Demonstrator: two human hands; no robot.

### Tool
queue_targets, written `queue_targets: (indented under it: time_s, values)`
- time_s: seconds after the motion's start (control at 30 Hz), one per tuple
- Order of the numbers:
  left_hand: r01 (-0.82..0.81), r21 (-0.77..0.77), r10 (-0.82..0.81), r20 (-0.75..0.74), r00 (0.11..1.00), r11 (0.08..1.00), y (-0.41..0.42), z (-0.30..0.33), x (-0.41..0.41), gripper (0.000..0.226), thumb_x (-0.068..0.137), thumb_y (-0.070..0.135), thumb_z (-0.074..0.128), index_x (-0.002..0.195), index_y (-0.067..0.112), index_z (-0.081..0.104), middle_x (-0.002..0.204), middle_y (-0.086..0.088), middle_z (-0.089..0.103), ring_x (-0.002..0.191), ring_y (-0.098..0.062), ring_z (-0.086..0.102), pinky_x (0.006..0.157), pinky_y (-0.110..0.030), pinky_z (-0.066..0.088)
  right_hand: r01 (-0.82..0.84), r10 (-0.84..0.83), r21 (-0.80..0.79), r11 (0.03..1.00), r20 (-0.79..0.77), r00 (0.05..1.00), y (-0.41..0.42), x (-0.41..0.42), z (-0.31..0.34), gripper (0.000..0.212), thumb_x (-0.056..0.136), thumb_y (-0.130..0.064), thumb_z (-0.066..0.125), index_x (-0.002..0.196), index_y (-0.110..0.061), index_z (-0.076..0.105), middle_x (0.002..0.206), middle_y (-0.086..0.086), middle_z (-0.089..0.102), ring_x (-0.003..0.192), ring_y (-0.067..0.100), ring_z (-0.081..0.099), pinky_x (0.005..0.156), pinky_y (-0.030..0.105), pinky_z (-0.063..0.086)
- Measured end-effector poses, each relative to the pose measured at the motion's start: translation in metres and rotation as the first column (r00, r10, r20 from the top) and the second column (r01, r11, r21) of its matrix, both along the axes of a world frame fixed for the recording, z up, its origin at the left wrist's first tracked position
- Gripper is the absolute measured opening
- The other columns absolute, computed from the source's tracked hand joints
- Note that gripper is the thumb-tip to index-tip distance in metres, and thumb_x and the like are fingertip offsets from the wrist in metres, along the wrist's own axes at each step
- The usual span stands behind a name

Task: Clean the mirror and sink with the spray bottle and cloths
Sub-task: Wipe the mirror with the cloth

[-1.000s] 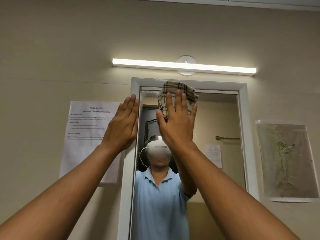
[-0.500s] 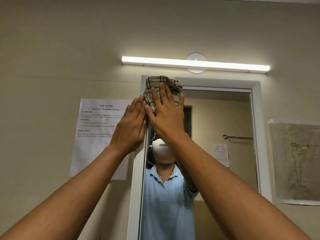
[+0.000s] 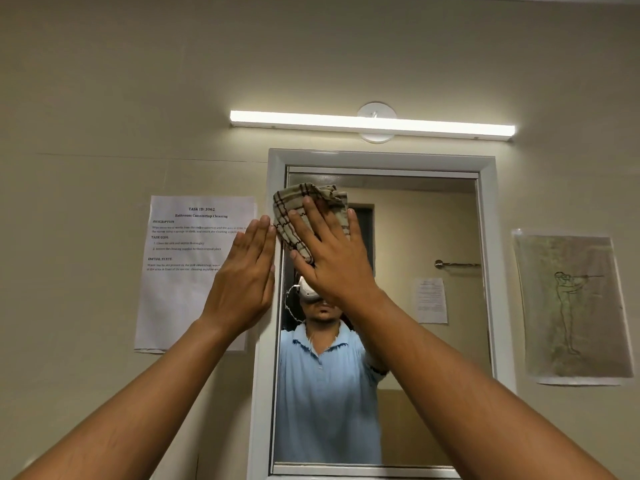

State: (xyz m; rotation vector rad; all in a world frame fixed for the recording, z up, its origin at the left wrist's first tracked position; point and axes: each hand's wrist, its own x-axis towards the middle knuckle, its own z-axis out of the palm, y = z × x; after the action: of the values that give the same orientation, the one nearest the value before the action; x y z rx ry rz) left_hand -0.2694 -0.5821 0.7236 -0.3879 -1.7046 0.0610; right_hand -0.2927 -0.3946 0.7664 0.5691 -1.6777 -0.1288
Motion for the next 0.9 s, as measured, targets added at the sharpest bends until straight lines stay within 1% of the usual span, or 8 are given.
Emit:
queue_targets:
  time_s: [0.13, 0.3, 0.47, 0.57, 0.63, 0.77, 0.83, 0.9]
  values:
    - [0.008, 0.027, -0.008, 0.015, 1.0, 1.0, 0.006, -0.004, 0.001, 0.063, 0.096, 0.018, 0.032, 0.154, 0.004, 0.011, 0.163, -0.013, 0.006, 0.152, -0.023, 0.003, 0.123, -0.044, 0.014, 0.043, -0.043, -0.023, 0.999, 0.01, 0.999, 0.017, 0.0, 0.011, 0.066, 0.1, -0.055, 0.023, 0.158, -0.03, 0.005, 0.167, 0.002, 0.0, 0.153, 0.02, 0.0, 0.12, 0.058, 0.004]
    - [0.009, 0.038, -0.01, 0.021, 1.0, 0.999, 0.007, -0.01, -0.001, 0.066, 0.094, 0.017, 0.034, 0.154, 0.006, 0.01, 0.163, -0.012, 0.005, 0.152, -0.023, 0.003, 0.123, -0.042, 0.011, 0.075, -0.069, -0.205, 0.976, 0.039, 0.997, 0.067, 0.001, 0.007, 0.066, 0.101, -0.056, 0.025, 0.158, -0.033, 0.001, 0.167, 0.001, -0.007, 0.153, 0.018, -0.006, 0.121, 0.055, 0.001]
    - [0.013, 0.045, -0.014, 0.021, 1.0, 0.999, 0.009, -0.011, -0.003, 0.065, 0.094, 0.018, 0.031, 0.154, 0.006, 0.01, 0.163, -0.013, 0.005, 0.152, -0.023, 0.002, 0.123, -0.041, 0.01, 0.091, -0.067, -0.425, 0.901, 0.07, 0.995, 0.148, -0.001, -0.014, 0.067, 0.099, -0.056, 0.022, 0.158, -0.032, 0.001, 0.167, 0.0, -0.005, 0.153, 0.017, -0.009, 0.122, 0.054, 0.003]
    - [0.032, 0.048, -0.033, 0.02, 0.999, 0.998, 0.009, -0.012, -0.003, 0.065, 0.093, 0.019, 0.029, 0.154, 0.006, 0.009, 0.163, -0.013, 0.004, 0.152, -0.024, 0.002, 0.124, -0.041, 0.009, 0.138, -0.108, -0.473, 0.87, 0.089, 0.99, 0.173, -0.001, -0.031, 0.066, 0.099, -0.055, 0.019, 0.158, -0.03, 0.002, 0.167, 0.002, -0.003, 0.153, 0.018, -0.007, 0.122, 0.055, 0.004]
    - [0.047, 0.053, -0.048, 0.02, 0.999, 0.997, 0.01, -0.013, -0.003, 0.066, 0.093, 0.02, 0.029, 0.154, 0.006, 0.009, 0.163, -0.012, 0.004, 0.152, -0.023, 0.001, 0.124, -0.041, 0.008, 0.157, -0.114, -0.51, 0.846, 0.114, 0.987, 0.171, 0.002, -0.041, 0.068, 0.098, -0.058, 0.015, 0.158, -0.029, 0.002, 0.167, 0.002, -0.005, 0.153, 0.018, -0.008, 0.122, 0.054, 0.001]
    - [0.06, 0.068, -0.062, 0.029, 0.998, 0.996, 0.009, -0.014, -0.002, 0.066, 0.093, 0.019, 0.03, 0.154, 0.007, 0.009, 0.163, -0.012, 0.004, 0.152, -0.023, 0.001, 0.123, -0.041, 0.009, 0.133, -0.053, -0.641, 0.756, 0.142, 0.988, 0.138, 0.004, -0.058, 0.076, 0.094, -0.068, 0.002, 0.158, -0.027, -0.002, 0.166, 0.003, -0.01, 0.152, 0.022, -0.012, 0.121, 0.054, -0.005]
    - [0.06, 0.063, -0.063, 0.034, 0.997, 0.996, 0.008, -0.014, -0.002, 0.065, 0.094, 0.019, 0.031, 0.154, 0.007, 0.009, 0.163, -0.013, 0.005, 0.152, -0.024, 0.002, 0.123, -0.042, 0.011, 0.127, -0.043, -0.675, 0.727, 0.139, 0.989, 0.122, 0.002, -0.061, 0.07, 0.099, -0.062, 0.009, 0.158, -0.026, -0.003, 0.166, 0.005, -0.009, 0.152, 0.023, -0.011, 0.12, 0.057, -0.003]
    - [0.059, 0.057, -0.061, 0.039, 0.997, 0.997, 0.007, -0.014, -0.001, 0.066, 0.094, 0.017, 0.033, 0.154, 0.006, 0.009, 0.163, -0.012, 0.005, 0.152, -0.024, 0.002, 0.123, -0.042, 0.011, 0.109, -0.023, -0.675, 0.729, 0.135, 0.991, 0.104, 0.002, -0.058, 0.065, 0.104, -0.047, 0.025, 0.158, -0.027, -0.003, 0.166, 0.004, -0.01, 0.152, 0.023, -0.012, 0.12, 0.059, -0.002]
